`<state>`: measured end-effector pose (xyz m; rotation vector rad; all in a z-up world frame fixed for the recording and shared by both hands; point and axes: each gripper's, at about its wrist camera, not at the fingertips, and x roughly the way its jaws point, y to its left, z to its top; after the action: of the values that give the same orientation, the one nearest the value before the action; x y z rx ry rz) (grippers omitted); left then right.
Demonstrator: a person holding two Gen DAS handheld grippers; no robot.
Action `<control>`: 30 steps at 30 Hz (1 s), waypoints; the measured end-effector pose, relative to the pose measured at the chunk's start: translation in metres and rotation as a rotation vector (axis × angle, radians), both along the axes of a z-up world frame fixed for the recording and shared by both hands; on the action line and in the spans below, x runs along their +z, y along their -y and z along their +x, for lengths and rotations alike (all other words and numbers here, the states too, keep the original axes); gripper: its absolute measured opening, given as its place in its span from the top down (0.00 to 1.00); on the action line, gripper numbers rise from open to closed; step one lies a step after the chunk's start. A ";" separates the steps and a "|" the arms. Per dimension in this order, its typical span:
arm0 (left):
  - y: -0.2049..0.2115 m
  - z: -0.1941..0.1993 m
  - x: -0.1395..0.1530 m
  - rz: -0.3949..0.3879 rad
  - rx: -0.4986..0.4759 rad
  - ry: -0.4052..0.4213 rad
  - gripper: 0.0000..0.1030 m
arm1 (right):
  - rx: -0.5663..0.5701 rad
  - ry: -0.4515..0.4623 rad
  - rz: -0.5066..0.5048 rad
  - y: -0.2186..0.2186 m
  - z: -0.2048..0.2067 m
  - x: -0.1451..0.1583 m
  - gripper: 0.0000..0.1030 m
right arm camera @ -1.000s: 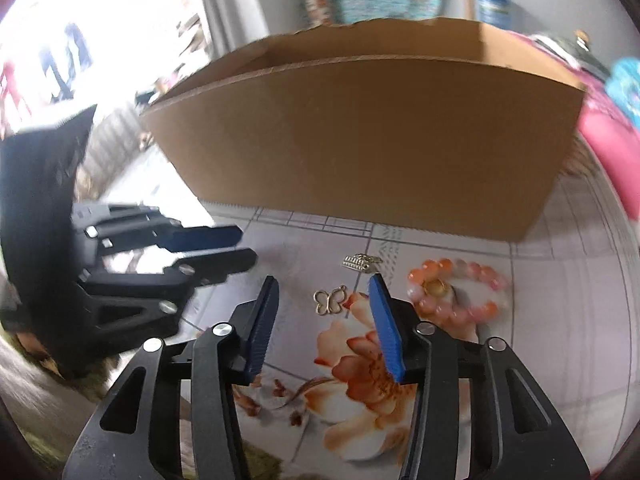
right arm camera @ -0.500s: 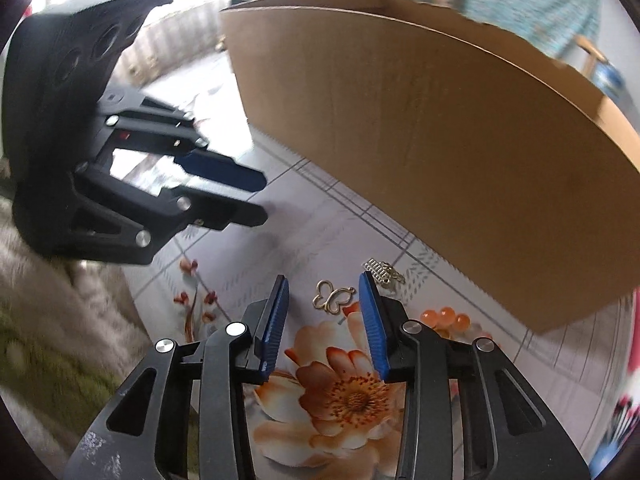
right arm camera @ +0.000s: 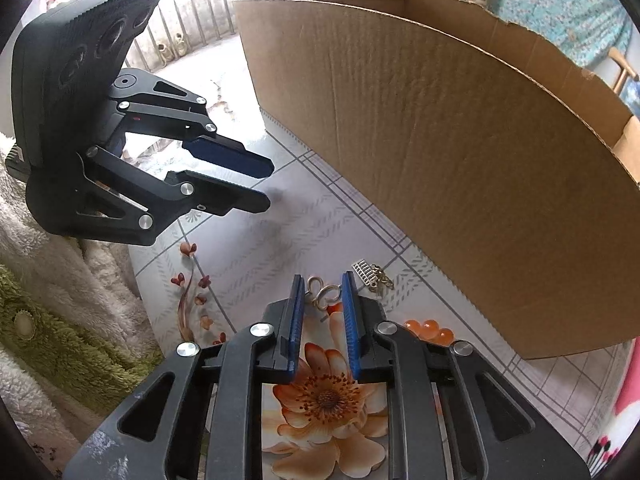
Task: Organize jewelry
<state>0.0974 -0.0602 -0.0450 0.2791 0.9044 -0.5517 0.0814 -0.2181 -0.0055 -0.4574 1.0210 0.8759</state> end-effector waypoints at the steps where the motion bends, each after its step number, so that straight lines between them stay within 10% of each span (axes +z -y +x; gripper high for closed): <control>1: 0.000 -0.002 0.001 0.001 0.000 0.001 0.80 | -0.006 -0.008 0.005 0.009 -0.004 0.005 0.92; 23: -0.002 -0.003 0.000 0.001 0.002 0.002 0.79 | -0.085 0.005 -0.022 0.004 -0.006 -0.002 0.85; 30: -0.002 -0.003 0.001 -0.004 0.003 0.002 0.79 | -0.109 0.006 -0.021 0.004 -0.008 -0.002 1.00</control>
<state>0.0944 -0.0585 -0.0444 0.2748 0.9017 -0.5504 0.0737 -0.2219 -0.0075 -0.4179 1.0403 0.7667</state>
